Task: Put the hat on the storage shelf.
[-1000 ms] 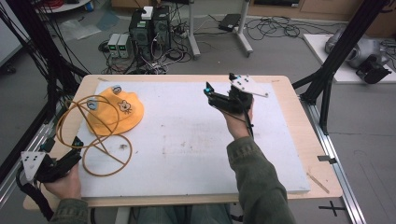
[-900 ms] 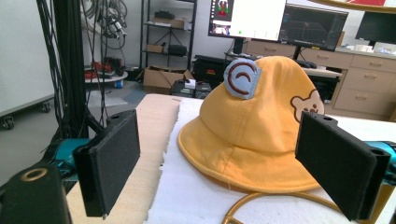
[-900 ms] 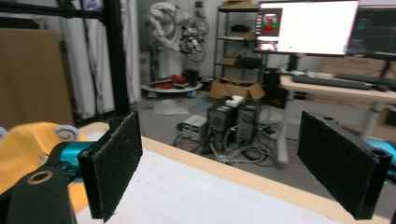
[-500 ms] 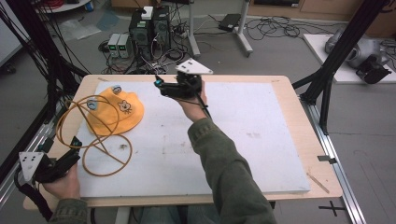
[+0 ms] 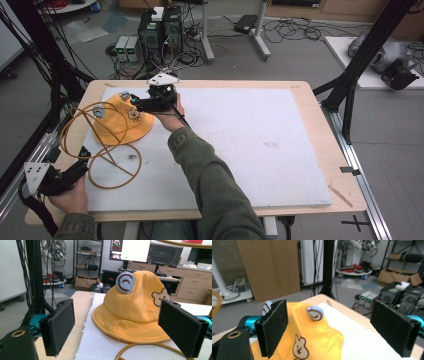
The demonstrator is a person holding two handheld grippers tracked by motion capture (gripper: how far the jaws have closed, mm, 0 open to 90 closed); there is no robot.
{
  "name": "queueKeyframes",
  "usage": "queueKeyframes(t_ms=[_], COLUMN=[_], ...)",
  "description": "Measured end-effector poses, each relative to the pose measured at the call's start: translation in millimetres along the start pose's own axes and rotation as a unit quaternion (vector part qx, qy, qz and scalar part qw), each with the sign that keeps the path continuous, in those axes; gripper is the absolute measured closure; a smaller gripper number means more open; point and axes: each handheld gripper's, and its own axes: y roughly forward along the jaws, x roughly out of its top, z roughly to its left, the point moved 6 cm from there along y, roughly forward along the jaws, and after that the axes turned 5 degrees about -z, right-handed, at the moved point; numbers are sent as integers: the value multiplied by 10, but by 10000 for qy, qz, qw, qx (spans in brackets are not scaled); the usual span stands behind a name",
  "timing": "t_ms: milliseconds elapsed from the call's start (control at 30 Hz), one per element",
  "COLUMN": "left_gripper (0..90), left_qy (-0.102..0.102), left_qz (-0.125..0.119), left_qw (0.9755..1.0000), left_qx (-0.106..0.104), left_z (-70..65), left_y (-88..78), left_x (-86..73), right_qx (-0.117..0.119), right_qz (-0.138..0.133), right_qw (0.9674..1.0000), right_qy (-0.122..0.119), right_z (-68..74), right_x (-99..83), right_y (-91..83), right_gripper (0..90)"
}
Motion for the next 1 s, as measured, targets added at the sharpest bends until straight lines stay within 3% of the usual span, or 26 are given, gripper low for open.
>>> queueKeyframes(t_ms=[33,67,167,267,300,400,567,633,800,933,1000], left_gripper=[143,142,142,143,143,142,142,142,143,143,142], left_qy=[13,16,20,25,15,21,39,60,71,68,58], left_qz=[6,15,15,7,5,20,43,62,55,47,38], left_qw=[10000,10000,10000,10000,10000,10000,10000,10000,10000,10000,10000], left_qx=[6,4,10,25,49,59,13,-4,-6,3,4], left_z=[3,10,19,48,69,78,51,40,37,42,42], left_y=[-2,-11,-18,-24,-31,-43,-37,-31,-24,-28,-28], left_x=[-2,-4,-4,3,3,1,-13,-22,-22,-19,-17], right_qx=[0,105,200,176,244,287,253,300,527,718,1003], right_qz=[0,102,209,264,330,497,584,563,578,580,630], right_qw=[10000,9999,9996,9994,9990,9983,9980,9979,9969,9951,9929], right_qy=[0,24,-45,-130,-166,-90,-60,54,-130,-343,-133], right_z=[0,27,54,74,118,164,182,168,230,291,303], right_x=[0,-108,-248,-346,-460,-626,-792,-802,-777,-746,-740], right_y=[0,125,265,357,458,565,661,667,660,664,667], right_gripper=[148,148,147,147,149,150,196,224,433,689,787])
